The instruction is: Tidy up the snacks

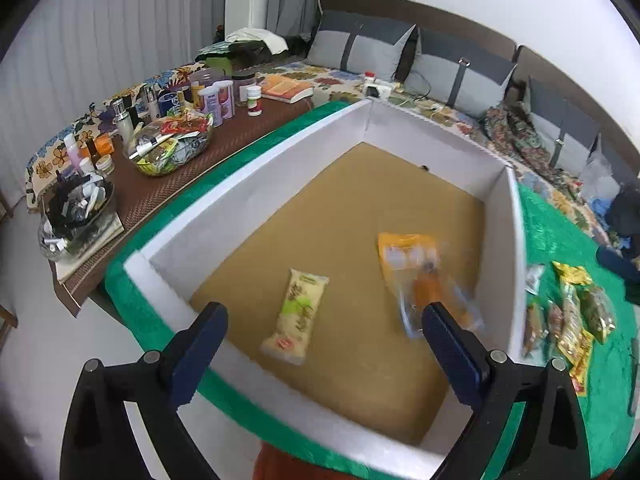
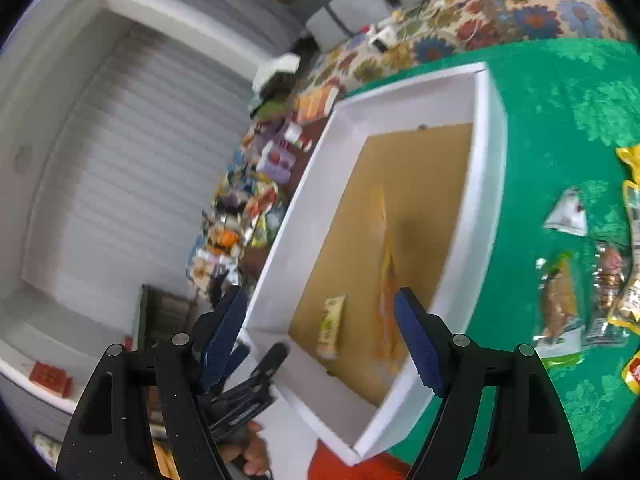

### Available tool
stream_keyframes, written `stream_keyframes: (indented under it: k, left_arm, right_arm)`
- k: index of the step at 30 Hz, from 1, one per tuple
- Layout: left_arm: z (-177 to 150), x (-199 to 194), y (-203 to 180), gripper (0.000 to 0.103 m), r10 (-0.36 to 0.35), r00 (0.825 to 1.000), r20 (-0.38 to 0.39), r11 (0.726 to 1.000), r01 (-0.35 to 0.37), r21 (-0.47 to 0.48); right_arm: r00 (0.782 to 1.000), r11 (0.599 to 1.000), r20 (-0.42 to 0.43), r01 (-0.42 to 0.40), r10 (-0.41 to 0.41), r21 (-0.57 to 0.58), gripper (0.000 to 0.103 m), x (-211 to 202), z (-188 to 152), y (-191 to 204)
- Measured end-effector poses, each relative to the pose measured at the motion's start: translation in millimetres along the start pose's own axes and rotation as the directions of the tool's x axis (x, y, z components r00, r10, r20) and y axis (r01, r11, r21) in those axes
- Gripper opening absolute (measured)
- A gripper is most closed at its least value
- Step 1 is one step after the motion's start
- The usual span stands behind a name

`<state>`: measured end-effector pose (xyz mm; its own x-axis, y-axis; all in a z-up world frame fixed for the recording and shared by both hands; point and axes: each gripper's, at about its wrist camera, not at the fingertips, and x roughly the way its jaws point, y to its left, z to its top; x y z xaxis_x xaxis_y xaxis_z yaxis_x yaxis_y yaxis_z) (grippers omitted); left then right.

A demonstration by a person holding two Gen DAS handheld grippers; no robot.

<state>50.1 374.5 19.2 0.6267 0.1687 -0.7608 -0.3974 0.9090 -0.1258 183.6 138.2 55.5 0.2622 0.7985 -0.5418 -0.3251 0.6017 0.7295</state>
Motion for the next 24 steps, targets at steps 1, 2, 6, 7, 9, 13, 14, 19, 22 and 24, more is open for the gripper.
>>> stream_keyframes:
  k: [1, 2, 6, 7, 9, 13, 14, 19, 22, 24]
  left_arm:
    - [-5, -3, -6, 0.097, -0.010, 1.000, 0.000, 1.000, 0.010, 0.007]
    - [-10, -7, -16, 0.097, -0.037, 0.999, -0.002, 0.999, 0.038, 0.020]
    - [-38, -26, -79, 0.097, -0.223, 0.974, -0.023, 0.970, 0.225, 0.097]
    - [-46, -29, -97, 0.098, -0.260, 0.965, -0.036, 0.958, 0.262, 0.117]
    - [-65, -30, -136, 0.100, -0.331, 0.940, -0.085, 0.925, 0.341, 0.166]
    - [-120, -3, -217, 0.100, -0.351, 0.912, -0.213, 0.878, 0.400, 0.264]
    - [-138, 11, -234, 0.100, -0.329, 0.913, -0.241, 0.876, 0.390, 0.282]
    - [-176, 55, -272, 0.099, -0.227, 0.934, -0.276, 0.884, 0.316, 0.344]
    - [-179, 60, -287, 0.099, -0.195, 0.955, -0.224, 0.879, 0.271, 0.393]
    - [-179, 66, -294, 0.100, -0.170, 0.968, -0.185, 0.872, 0.235, 0.429]
  right_arm:
    - [1.000, 1.000, 0.010, 0.017, -0.017, -0.011, 0.079, -7, -1, -8]
    - [0.997, 0.997, 0.026, 0.071, -0.070, -0.031, 0.079, -21, -8, -24]
    - [0.945, 0.938, 0.103, 0.323, -0.312, -0.124, 0.079, -74, -51, -83]
    - [0.914, 0.903, 0.120, 0.403, -0.388, -0.149, 0.079, -83, -61, -103]
    - [0.821, 0.803, 0.149, 0.570, -0.551, -0.172, 0.079, -113, -93, -155]
    - [0.660, 0.656, 0.189, 0.749, -0.727, -0.093, 0.079, -186, -150, -238]
    - [0.634, 0.633, 0.203, 0.770, -0.746, -0.082, 0.079, -194, -153, -247]
    - [0.509, 0.536, 0.281, 0.844, -0.813, 0.023, 0.079, -250, -196, -294]
    - [0.546, 0.578, 0.248, 0.812, -0.800, 0.080, 0.079, -254, -191, -311]
    - [0.545, 0.581, 0.273, 0.812, -0.793, 0.067, 0.078, -258, -190, -304]
